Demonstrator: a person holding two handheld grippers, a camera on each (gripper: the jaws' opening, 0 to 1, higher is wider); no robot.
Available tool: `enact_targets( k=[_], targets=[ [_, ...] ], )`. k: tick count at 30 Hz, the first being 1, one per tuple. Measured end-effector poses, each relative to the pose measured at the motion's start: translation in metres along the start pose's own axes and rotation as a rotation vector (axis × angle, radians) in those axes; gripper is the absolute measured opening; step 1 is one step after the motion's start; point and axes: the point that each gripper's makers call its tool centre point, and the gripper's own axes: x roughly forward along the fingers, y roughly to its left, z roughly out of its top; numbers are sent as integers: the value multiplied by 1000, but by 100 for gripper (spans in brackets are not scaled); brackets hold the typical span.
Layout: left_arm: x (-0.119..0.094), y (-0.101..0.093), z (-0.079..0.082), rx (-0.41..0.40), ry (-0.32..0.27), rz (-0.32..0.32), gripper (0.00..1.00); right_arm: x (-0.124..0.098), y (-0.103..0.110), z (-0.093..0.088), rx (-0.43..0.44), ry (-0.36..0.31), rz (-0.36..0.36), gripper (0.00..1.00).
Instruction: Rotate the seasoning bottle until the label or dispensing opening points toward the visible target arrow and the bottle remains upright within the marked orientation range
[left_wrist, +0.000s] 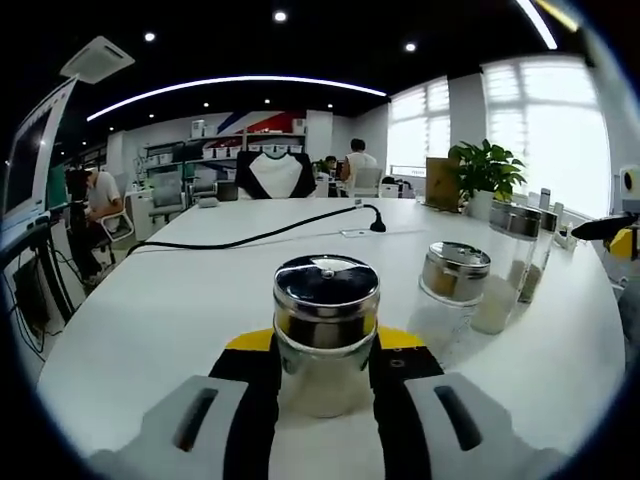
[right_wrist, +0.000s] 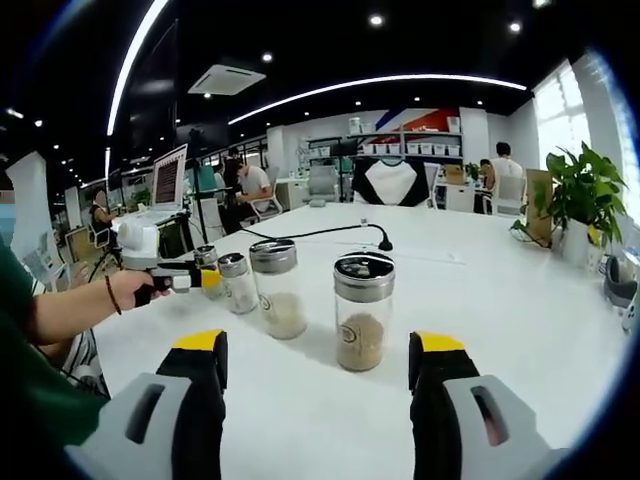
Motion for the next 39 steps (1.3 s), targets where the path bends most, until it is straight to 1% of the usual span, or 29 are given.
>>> enact_targets(
  k=[5,11,13,14,18,20,21,30,34,39],
  targets=[
    [0,0,-1,-1,-1,1,36,1,7,-2,-7,3,23,78],
    [-1,1,-1,0,-6,0,36,0,11,0,-19,-12,41,83],
    [-1,1,-1,4,-18,1,36,-1,17,3,-23,-41,73,84],
    [-1,1,-1,4,-21,-1,36,-1,19,3,-25,-45,83,85],
    [-1,1,-1,6,-18,-5,36,0,30,2,-29,-41,134,90],
    [-2,0,-1,7,-20,-11,36,1,36,-1,-42,-27,154,92],
    [-2,0,-1,8,-21,-13,36,2,38,-2,-42,-24,155,93],
    [-2,-1,-1,19,-25,-36,36,2,36,-2,-29,-22,152,92],
    [-2,-1,-1,26,-22,-59,36,2,36,-3,-30,-19,154,92],
    [-2,-3,0,42,-21,-104,36,2,36,-4,-26,-13,153,91]
  ],
)
